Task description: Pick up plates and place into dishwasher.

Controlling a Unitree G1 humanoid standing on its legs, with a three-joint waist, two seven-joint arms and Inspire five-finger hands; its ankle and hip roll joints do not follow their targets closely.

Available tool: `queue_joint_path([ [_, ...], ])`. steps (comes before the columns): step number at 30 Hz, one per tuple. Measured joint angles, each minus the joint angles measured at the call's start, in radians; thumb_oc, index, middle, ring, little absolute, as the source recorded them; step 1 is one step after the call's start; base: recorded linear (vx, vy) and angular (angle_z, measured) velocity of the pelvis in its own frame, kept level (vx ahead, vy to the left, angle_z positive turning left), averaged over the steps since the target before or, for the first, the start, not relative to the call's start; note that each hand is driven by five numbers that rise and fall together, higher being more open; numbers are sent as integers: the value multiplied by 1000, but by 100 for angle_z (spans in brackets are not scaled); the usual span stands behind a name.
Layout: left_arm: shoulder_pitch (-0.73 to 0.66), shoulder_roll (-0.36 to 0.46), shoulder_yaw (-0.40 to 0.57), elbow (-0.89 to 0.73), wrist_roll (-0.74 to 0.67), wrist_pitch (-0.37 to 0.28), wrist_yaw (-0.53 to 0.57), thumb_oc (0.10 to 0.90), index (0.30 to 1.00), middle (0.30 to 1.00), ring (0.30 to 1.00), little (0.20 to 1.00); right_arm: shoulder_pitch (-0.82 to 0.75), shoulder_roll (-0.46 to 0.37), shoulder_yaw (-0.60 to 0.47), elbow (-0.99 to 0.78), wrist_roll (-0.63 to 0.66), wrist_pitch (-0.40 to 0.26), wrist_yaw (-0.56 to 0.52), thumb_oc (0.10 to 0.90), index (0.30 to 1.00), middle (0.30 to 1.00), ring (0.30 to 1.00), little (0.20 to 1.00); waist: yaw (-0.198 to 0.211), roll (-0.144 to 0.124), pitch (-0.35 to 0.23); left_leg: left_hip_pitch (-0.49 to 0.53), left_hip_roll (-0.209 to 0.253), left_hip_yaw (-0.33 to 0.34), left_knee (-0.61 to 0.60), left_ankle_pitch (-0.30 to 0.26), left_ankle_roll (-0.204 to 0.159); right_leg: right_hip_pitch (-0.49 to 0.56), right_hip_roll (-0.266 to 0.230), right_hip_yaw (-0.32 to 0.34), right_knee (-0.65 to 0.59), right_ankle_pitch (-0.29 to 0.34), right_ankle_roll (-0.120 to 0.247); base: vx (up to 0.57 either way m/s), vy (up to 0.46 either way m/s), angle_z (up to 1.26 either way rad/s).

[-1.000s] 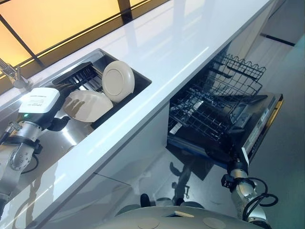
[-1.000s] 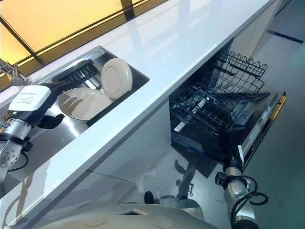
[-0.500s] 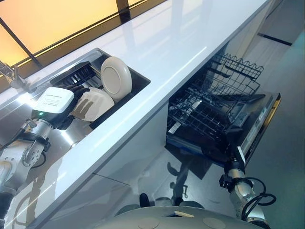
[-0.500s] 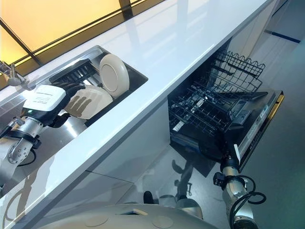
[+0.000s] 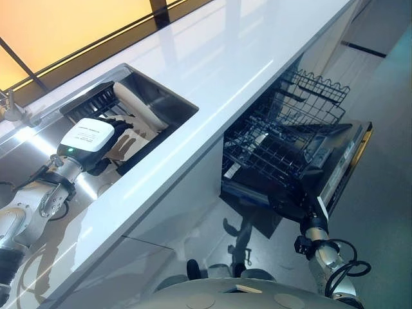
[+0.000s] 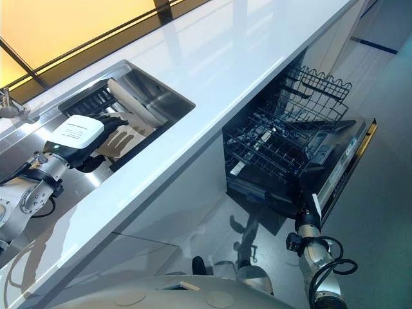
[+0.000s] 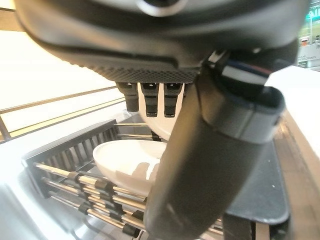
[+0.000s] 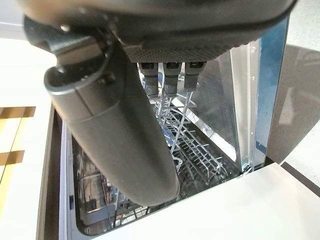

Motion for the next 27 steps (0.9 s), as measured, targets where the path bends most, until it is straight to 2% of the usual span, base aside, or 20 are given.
queue_joint_path([
  [3,-13,0,-19,14,0,0,0,800,900,900,900,900,-2,0,0,0,0,0,0,800,900,900,900,900,-5,3,3,0,0,7,0,-1,-1,-3,0,6,1,0,0,7,-5,-6],
  [4,-13,0,-20,17,0,1,0,591,721,721,721,691,-2,0,0,0,0,0,0,800,900,900,900,900,-9,3,6,0,0,7,0,-1,-1,-3,0,6,1,0,0,0,0,0],
  [5,-13,0,-21,19,0,1,0,440,592,592,592,540,-2,0,0,0,0,0,0,800,900,900,900,900,-10,3,7,0,0,7,0,-1,-1,-3,1,6,1,0,0,0,0,0],
  [6,-14,0,-22,20,0,3,0,215,399,399,399,315,-2,0,0,0,0,0,0,800,900,900,900,900,-12,4,10,0,0,7,0,-1,-1,-3,1,6,1,0,0,0,0,0],
  [7,-15,0,-25,21,0,4,0,100,300,300,300,200,-2,0,0,0,0,0,0,800,900,900,900,900,-13,5,13,0,0,7,0,-1,-1,-3,1,6,1,0,0,0,0,0],
  [15,-43,0,-45,22,-1,7,-31,105,305,305,305,205,-6,0,1,0,0,0,1,800,900,900,900,900,-11,6,22,0,0,7,0,-1,-1,-3,1,6,1,0,0,0,0,0],
  [16,-43,0,-46,22,-1,8,-32,141,335,335,335,241,-7,0,1,-1,0,0,1,800,900,900,900,900,-11,6,22,0,0,7,0,-1,-1,-3,1,6,1,0,0,0,0,0],
  [20,-43,0,-47,22,-1,8,-34,144,338,338,338,244,-8,0,1,-1,0,0,1,800,900,900,900,900,-11,7,23,0,0,7,0,-1,-1,-3,1,7,0,0,0,0,0,0],
  [24,-43,0,-47,22,-1,8,-34,215,399,399,399,315,-7,0,1,-1,0,0,1,800,900,900,900,900,-11,7,23,1,0,7,0,-1,-1,-3,1,7,0,0,0,0,0,0],
  [26,-43,0,-47,22,-1,9,-33,210,394,394,394,310,-7,0,1,-1,0,0,1,800,900,900,900,900,-11,7,23,1,0,8,0,-1,-1,-3,1,8,1,0,0,0,0,0],
  [27,-43,0,-47,22,-1,9,-32,180,368,368,368,280,-7,0,2,-1,0,0,1,800,900,900,900,900,-11,7,23,1,1,8,0,-1,-1,-3,1,8,1,0,0,0,0,0],
])
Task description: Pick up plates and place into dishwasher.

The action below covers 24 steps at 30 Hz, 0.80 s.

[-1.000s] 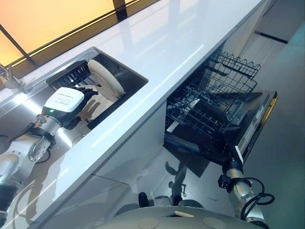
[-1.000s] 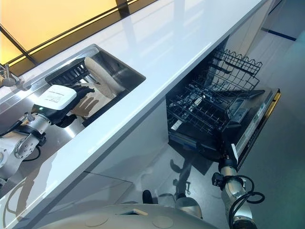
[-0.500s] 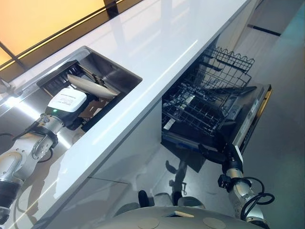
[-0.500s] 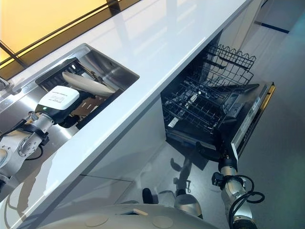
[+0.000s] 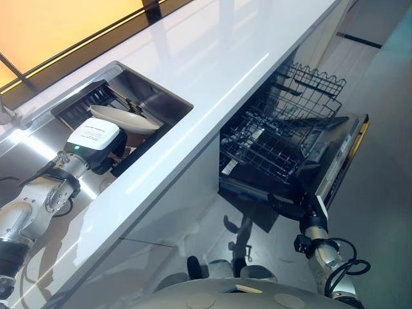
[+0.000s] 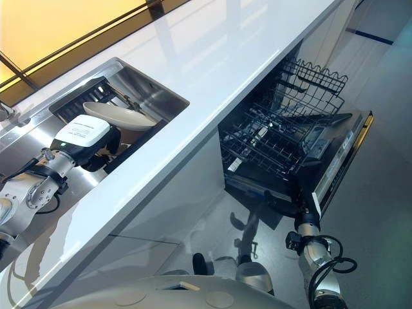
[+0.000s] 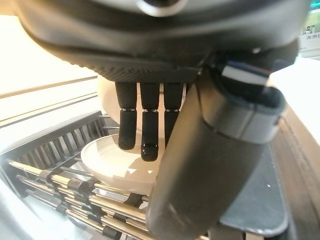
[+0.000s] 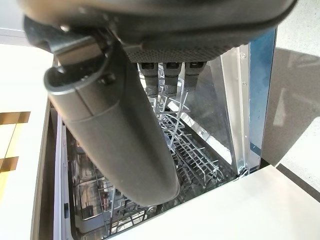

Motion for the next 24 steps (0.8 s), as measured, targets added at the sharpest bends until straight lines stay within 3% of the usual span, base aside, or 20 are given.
queue_joint_path([
  [6,0,0,0,1,0,27,29,114,312,312,312,214,1,0,0,0,0,0,9,800,900,900,900,900,2,1,1,1,0,0,0,0,0,1,0,0,0,0,0,0,0,0],
  [8,0,0,0,2,0,41,59,105,305,305,305,205,1,0,1,0,0,0,13,800,900,900,900,900,6,2,2,3,0,0,0,0,0,3,0,0,0,0,0,0,0,0],
  [10,1,0,0,2,0,44,103,158,349,349,349,258,2,0,7,0,0,0,14,800,900,900,900,900,11,3,5,5,0,-1,0,0,0,6,0,0,-1,0,0,0,0,0],
  [11,3,0,1,2,0,45,126,155,347,347,347,255,2,0,9,0,1,0,15,800,900,900,900,900,14,4,7,6,0,-1,0,0,0,7,0,0,-2,0,0,0,0,0],
  [12,3,0,1,2,0,45,151,100,300,300,300,200,2,0,14,0,1,0,15,800,900,900,900,900,16,5,10,7,0,-2,0,0,0,9,0,-1,-2,0,0,0,0,0],
  [14,9,0,4,2,-2,43,201,100,300,300,300,200,5,2,19,0,3,-1,13,800,900,900,900,900,20,5,13,11,0,-3,0,-1,-1,14,0,-1,-3,0,0,0,0,0],
  [24,19,-58,214,-45,-137,-3,554,100,300,300,300,200,10,31,31,0,8,-5,16,800,900,900,900,900,26,6,14,10,-1,-22,0,-2,-2,15,0,-3,-5,0,0,0,0,0],
])
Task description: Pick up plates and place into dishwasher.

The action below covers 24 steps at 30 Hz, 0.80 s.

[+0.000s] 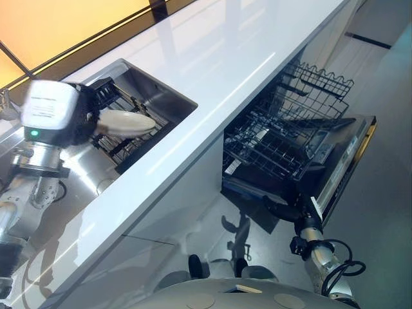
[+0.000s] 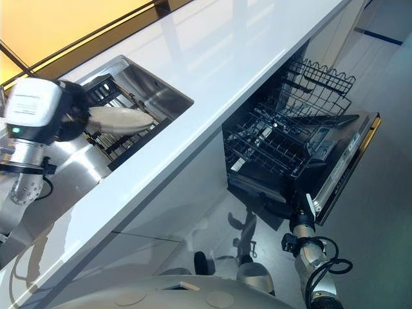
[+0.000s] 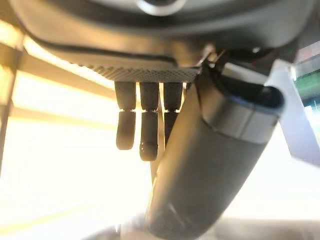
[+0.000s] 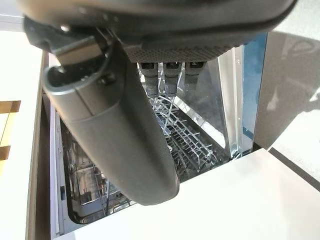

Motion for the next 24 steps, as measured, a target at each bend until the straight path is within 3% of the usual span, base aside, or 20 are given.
queue_joint_path([
  [14,12,-41,14,-35,-1,0,22,100,300,300,300,200,8,4,12,-1,-2,-2,3,800,900,900,900,900,-3,2,-2,1,0,-8,0,0,0,5,0,-3,0,0,0,0,0,0],
  [15,13,-47,14,-35,-5,0,13,215,399,399,399,315,8,4,12,-1,-2,-2,3,800,900,900,900,900,-2,3,-2,1,0,-9,0,0,0,6,0,-4,0,0,0,0,0,0],
  [16,14,-56,13,-35,-29,0,-7,432,585,585,585,532,8,4,12,-1,-2,-2,3,800,900,900,900,900,-3,4,-3,2,0,-11,0,0,0,7,0,-5,0,0,0,-13,8,4],
  [17,14,-65,13,-35,-50,0,-32,709,822,822,822,809,8,4,12,-1,-3,-2,3,800,900,900,900,900,-3,4,-3,3,0,-13,0,1,0,9,-1,-7,0,0,0,-14,8,4],
  [18,15,-74,12,-35,-62,1,-54,800,900,900,900,900,8,4,12,-1,-4,-2,2,800,900,900,900,900,-3,5,-3,3,0,-14,0,1,1,10,-1,-8,0,0,0,-13,6,5],
  [24,15,-81,-30,-35,-99,35,-288,800,900,900,900,900,6,4,12,-1,-9,-2,2,800,900,900,900,900,-2,8,-5,4,0,-21,0,3,1,14,-2,-20,-1,0,0,-19,6,4],
])
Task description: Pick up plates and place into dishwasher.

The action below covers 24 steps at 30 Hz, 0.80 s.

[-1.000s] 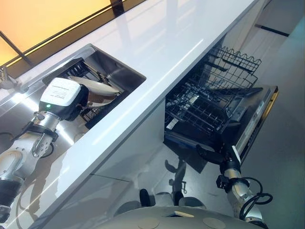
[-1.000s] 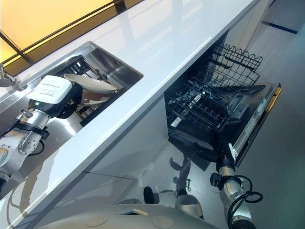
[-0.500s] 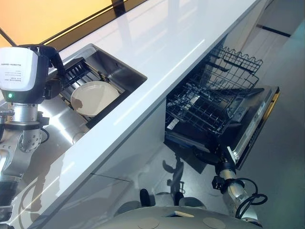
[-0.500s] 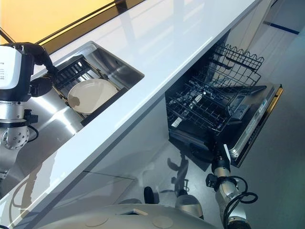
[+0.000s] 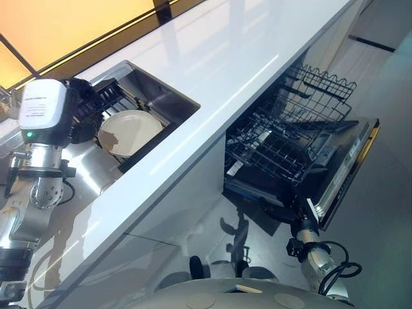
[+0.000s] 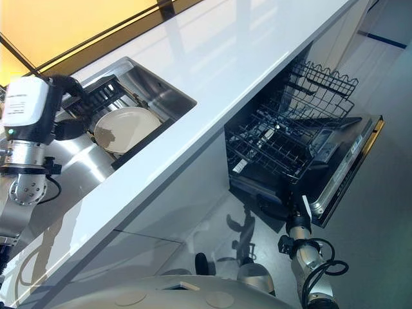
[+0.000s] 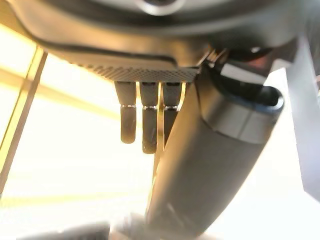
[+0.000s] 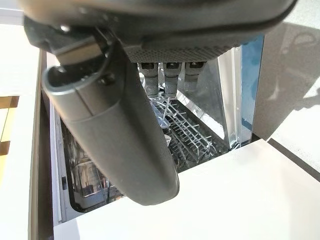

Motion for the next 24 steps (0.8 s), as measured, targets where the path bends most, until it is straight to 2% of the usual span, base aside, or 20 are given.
queue_joint_path([
  [4,-2,8,-35,-1,-16,15,-168,800,900,900,900,900,-3,0,0,0,-2,0,0,800,900,900,900,900,-2,2,-1,0,0,0,0,0,0,1,0,-1,0,0,0,0,0,0],
  [10,-49,27,-88,-6,-80,96,-342,800,900,900,900,900,-9,1,1,0,-2,0,3,800,900,900,900,900,-15,2,-1,-1,0,0,0,1,1,1,-1,-1,0,0,0,0,0,0],
  [12,-89,35,-100,-5,-118,132,-371,800,900,900,900,900,-9,0,1,0,-2,0,3,800,900,900,900,900,-18,2,-1,-1,0,0,0,1,1,1,-1,-2,1,0,0,0,0,0],
  [16,-221,84,-187,56,-178,198,-391,800,900,900,900,900,-13,-4,26,0,-1,0,1,800,900,900,900,900,-32,2,-1,-1,0,3,0,2,1,0,-1,-1,1,0,0,9,-3,0],
  [21,-439,117,-291,240,-297,268,-393,800,900,900,900,900,-21,-5,69,1,-1,4,7,800,900,900,900,900,-71,4,-1,-1,0,18,0,2,1,-4,-1,5,4,0,0,59,-11,-4],
  [24,-546,134,-346,366,-348,279,-387,800,900,900,900,900,-21,-7,71,1,-1,7,12,800,900,900,900,900,-95,5,-1,-2,1,36,0,2,1,-14,0,23,9,0,0,68,3,-16],
])
